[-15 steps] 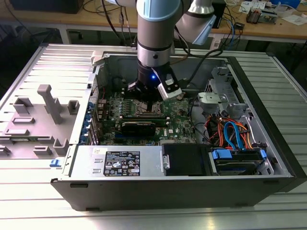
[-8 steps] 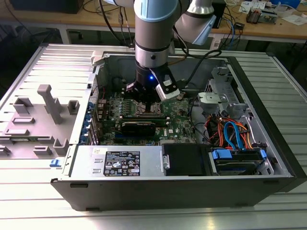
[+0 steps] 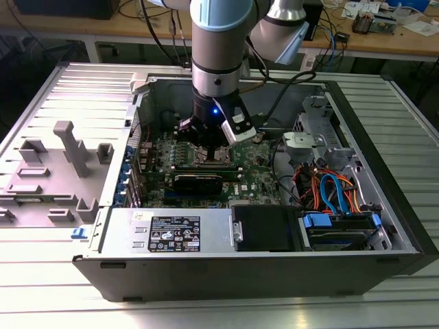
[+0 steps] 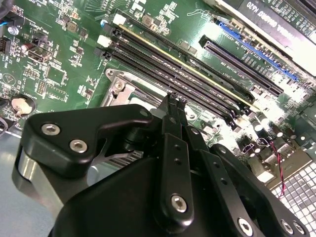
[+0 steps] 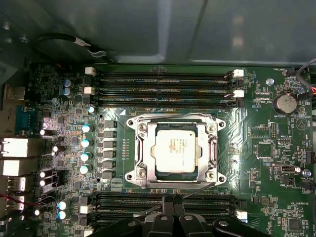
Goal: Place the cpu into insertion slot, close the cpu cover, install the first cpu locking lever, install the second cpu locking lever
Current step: 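Install the second cpu locking lever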
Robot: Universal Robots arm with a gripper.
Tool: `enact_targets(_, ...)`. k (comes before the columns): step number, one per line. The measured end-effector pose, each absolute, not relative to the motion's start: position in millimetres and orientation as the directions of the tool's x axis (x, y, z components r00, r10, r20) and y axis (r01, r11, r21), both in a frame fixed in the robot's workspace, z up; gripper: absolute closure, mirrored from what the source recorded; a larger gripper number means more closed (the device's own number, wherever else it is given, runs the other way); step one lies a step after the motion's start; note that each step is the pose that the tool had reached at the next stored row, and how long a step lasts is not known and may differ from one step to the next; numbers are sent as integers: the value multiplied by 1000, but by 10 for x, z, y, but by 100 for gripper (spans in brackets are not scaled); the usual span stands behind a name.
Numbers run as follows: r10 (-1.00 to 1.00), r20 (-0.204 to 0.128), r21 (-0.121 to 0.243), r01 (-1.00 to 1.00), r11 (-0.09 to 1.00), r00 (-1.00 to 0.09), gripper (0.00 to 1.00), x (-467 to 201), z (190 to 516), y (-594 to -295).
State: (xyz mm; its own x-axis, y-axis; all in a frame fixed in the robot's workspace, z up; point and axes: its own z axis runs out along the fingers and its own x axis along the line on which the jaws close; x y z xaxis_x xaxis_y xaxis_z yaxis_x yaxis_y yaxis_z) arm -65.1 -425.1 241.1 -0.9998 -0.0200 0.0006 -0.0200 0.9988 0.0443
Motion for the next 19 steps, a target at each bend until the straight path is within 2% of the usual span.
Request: enact_targets(19, -20, 2, 46, -20, 999, -1000, 89, -653, 2430, -4259)
